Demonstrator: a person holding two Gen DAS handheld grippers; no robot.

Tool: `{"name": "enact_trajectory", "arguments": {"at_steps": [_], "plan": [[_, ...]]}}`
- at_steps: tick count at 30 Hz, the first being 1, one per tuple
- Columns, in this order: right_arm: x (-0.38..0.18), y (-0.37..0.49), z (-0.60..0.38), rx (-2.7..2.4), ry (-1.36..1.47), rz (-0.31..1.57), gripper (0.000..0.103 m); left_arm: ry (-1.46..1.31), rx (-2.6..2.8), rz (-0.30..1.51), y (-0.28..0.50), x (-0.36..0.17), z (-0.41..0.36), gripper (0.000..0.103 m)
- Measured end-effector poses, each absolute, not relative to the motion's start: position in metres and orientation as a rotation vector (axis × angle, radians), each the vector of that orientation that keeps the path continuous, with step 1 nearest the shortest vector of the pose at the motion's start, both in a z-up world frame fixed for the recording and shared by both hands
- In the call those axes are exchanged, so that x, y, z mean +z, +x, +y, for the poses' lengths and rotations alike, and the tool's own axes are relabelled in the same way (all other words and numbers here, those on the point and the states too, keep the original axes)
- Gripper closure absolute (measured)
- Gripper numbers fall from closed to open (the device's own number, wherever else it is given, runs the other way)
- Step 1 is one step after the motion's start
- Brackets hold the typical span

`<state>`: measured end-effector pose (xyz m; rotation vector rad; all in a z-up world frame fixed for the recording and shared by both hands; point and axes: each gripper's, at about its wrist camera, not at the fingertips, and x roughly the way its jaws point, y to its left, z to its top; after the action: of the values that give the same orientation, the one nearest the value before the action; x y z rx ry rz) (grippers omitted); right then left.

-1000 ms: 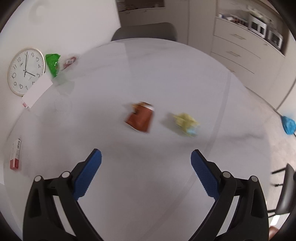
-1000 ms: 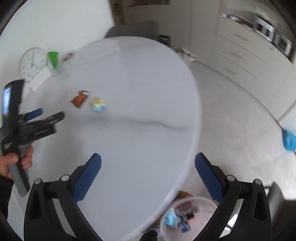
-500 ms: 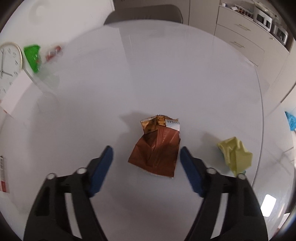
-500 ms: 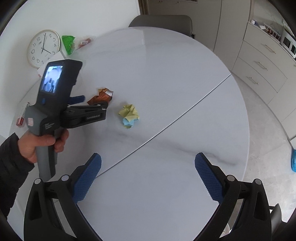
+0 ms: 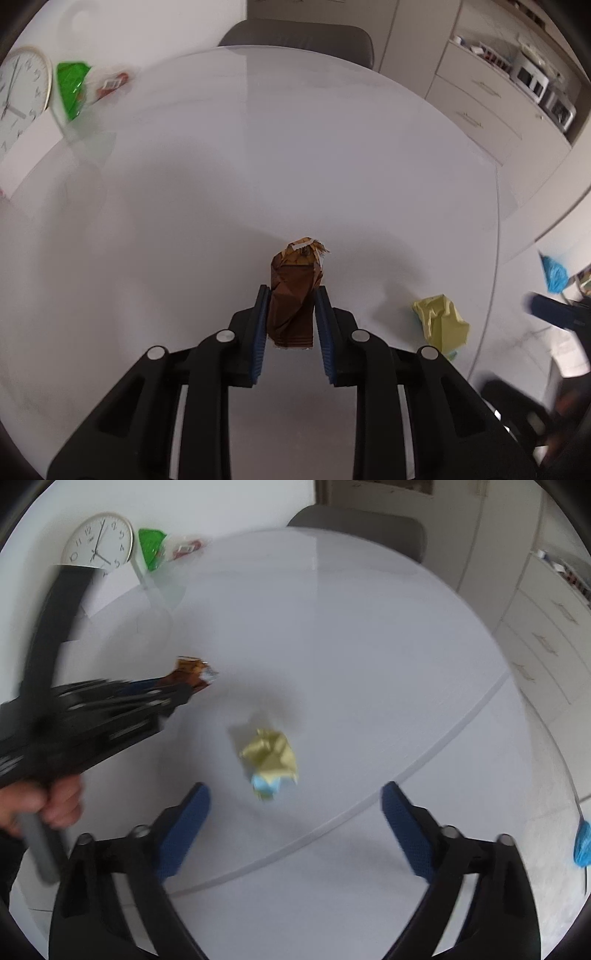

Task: Collect trash
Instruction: 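Grasp the brown wrapper with the left tool while the right tool grasps the yellow paper, then carry the wrapper and yellow paper to the bin and release both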

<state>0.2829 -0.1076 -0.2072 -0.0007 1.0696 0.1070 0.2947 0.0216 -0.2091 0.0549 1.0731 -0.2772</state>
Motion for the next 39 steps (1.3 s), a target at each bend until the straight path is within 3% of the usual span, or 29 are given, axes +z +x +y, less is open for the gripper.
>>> {"name": "enact_trajectory", "arguments": {"at_steps": [5,7,9,20,29,39], "plan": [[-0.230,0.312,-0.102,0.113,-0.019,1.127,0.032,0.010,-0.261,1.063,0.279,-0.196,0.041,0.078],[-0.235,0.316,-0.099,0.128,-0.022,1.152,0.059,-0.002,-0.259,1.060,0.275,-0.192,0.045,0.078],[-0.236,0.314,-0.098,0.142,-0.024,1.165,0.070,0.002,-0.257,1.049,0.269,-0.187,0.047,0.078],[-0.193,0.244,-0.134,0.085,0.035,1.096,0.070,0.066,-0.333,1.047,0.216,-0.159,0.002,0.078],[-0.168,0.079,-0.223,-0.115,0.142,1.083,0.070,0.123,-0.507,1.056,0.143,-0.140,-0.079,0.078],[-0.192,-0.058,-0.281,-0.309,0.297,1.122,0.070,0.217,-0.687,1.021,0.068,-0.115,-0.163,0.078]]}}
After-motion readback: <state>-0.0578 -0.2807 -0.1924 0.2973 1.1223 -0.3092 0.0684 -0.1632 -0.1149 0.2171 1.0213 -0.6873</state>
